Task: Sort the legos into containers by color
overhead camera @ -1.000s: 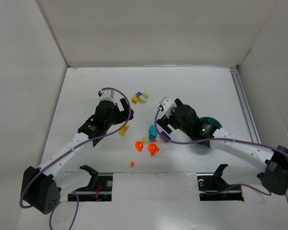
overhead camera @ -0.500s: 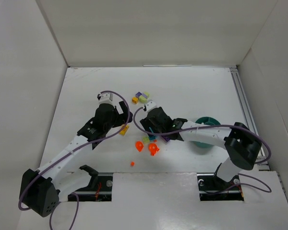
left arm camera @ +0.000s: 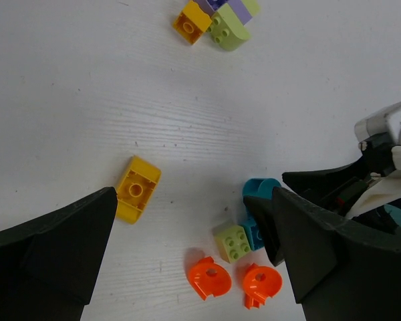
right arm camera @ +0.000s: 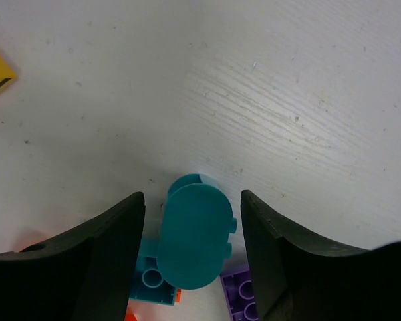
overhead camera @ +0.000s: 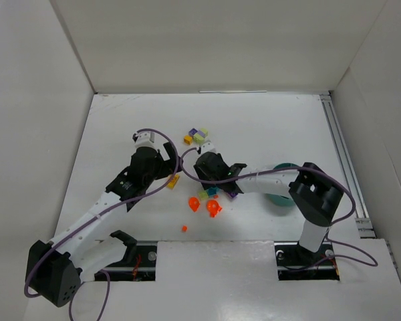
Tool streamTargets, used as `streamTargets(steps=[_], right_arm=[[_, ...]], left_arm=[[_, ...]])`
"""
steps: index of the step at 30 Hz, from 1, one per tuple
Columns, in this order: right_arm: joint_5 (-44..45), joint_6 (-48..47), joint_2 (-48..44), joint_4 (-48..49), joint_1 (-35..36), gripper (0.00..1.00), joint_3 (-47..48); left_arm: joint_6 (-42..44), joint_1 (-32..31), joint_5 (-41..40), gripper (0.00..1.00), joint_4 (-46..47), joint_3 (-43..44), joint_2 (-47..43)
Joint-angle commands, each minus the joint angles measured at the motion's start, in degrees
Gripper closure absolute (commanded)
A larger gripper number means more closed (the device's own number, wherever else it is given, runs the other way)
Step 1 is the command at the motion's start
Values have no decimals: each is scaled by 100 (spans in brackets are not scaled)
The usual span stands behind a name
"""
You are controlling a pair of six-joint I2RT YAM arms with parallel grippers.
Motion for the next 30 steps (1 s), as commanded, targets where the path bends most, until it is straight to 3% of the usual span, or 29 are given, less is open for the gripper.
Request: streamTargets(steps=[1,7,9,14,23,30], right_arm=[[126,268,134,29,37,36,212],[126,471,134,-86,37,45,37],[178,471,134,-86,37,56,37],[310,209,-164,221,37,73,-78],[556,-337,-1341,827,37,74,-683],[1460,-478,-3519,1004,-77,75,-1930]], left_arm=[[-89,-30,-165,0,82,-69,-150],[-90,-30,-280,0,-33,-69,-203],[-90,-30,-333,0,-33,-69,-203],[-143,-30,-333,0,-33,-69,-203],[-143,-30,-280,0,-33,-69,-203],[-143,-30,-157,0,20,-69,-203]])
